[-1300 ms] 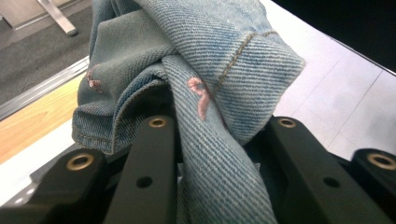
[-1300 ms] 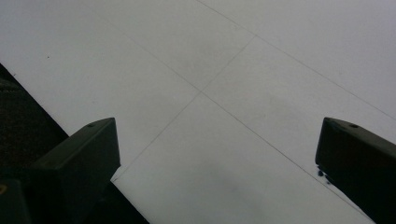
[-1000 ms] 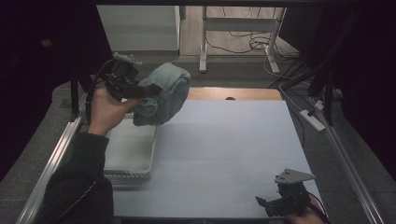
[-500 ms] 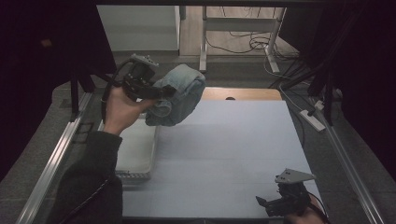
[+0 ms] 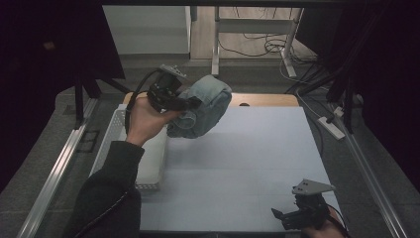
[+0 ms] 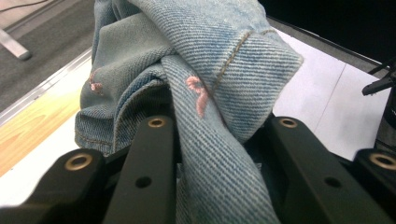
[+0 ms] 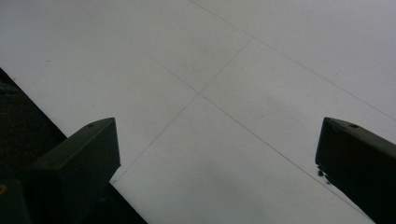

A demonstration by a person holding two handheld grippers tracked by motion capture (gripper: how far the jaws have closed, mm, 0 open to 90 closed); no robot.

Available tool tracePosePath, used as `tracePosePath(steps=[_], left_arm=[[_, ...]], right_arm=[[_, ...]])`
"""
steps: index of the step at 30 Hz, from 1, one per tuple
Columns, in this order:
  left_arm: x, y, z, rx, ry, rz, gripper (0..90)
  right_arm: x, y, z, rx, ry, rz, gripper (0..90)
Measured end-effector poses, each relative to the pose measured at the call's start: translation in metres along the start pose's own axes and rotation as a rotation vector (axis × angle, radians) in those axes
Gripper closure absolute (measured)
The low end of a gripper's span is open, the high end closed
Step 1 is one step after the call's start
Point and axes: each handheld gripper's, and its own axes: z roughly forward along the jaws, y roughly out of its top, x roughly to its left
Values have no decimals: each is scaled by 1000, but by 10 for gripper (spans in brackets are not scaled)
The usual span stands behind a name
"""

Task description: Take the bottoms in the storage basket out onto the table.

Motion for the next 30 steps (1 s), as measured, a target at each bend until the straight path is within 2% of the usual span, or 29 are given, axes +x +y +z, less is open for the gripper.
tracePosePath(steps=[6, 14, 23, 30], left_arm=[[-5, 1, 18, 19, -20, 15, 719], [-9, -2, 42, 34, -42, 7, 718], [-11, -11, 73, 75, -62, -1, 714], [-13, -14, 87, 88, -76, 1, 710]], right_arm=[[0, 0, 0, 0, 0, 0, 1], [0, 0, 0, 1, -1, -1, 0], [0, 0, 0, 9, 0, -7, 1], [0, 0, 1, 8, -7, -2, 0]])
